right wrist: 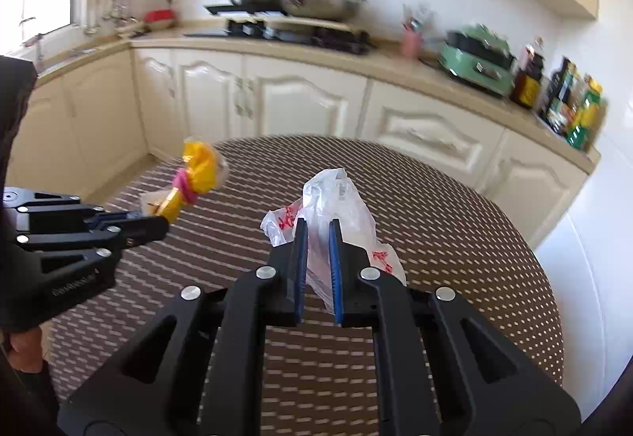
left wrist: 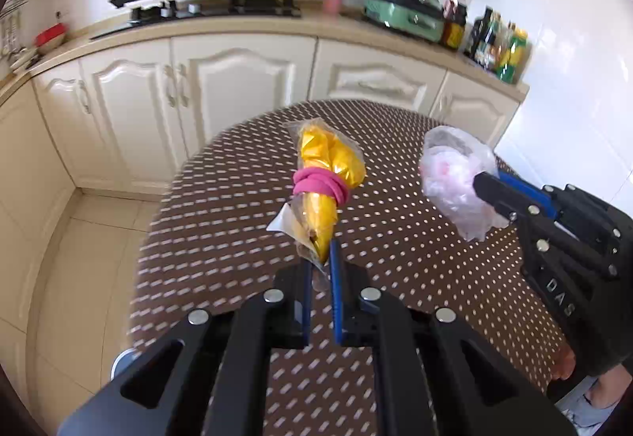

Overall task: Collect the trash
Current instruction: 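Grasp the yellow toy bag with the left tool while the right tool grasps the plastic bag, then carry the yellow toy bag and plastic bag over the blue bin and open both tools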

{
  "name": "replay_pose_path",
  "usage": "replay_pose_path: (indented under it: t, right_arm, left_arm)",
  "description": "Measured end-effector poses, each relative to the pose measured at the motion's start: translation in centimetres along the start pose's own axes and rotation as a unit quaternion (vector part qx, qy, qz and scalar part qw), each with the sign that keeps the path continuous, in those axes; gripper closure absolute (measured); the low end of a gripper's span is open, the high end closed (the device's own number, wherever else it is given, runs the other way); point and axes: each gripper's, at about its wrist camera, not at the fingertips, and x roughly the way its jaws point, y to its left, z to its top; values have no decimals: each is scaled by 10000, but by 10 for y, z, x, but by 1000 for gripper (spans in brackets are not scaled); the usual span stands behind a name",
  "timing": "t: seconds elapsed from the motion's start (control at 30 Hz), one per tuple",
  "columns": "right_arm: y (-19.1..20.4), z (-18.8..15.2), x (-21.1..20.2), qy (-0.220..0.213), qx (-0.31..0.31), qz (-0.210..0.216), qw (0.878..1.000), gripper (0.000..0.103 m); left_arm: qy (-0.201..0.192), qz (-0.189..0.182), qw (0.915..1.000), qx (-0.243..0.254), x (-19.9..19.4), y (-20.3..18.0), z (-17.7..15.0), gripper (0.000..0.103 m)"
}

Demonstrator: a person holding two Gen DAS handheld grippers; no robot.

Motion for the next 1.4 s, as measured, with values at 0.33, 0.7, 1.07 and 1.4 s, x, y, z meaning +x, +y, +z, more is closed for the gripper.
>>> replay_pose_path:
  t: [0.33, 0.7, 1.07, 1.4]
  right_arm:
    - [133, 27, -35, -376, -367, 948, 9941, 92]
    - [307, 13, -19, -73, -686, 2287, 9711, 92]
    - [401, -41, 51, 827, -638, 2734, 9562, 92]
    - [410, -95, 118, 1583, -582, 2528, 9527, 92]
  left_arm:
    - [-452, 552, 9955, -619, -91, 102, -45, 95]
    - [-405, 1590, 9747, -1518, -156, 247, -130, 95]
    - [279, 1888, 9564, -2213, -118, 329, -212, 95]
    - [1269, 1711, 9411, -2625, -34, 365, -271, 95]
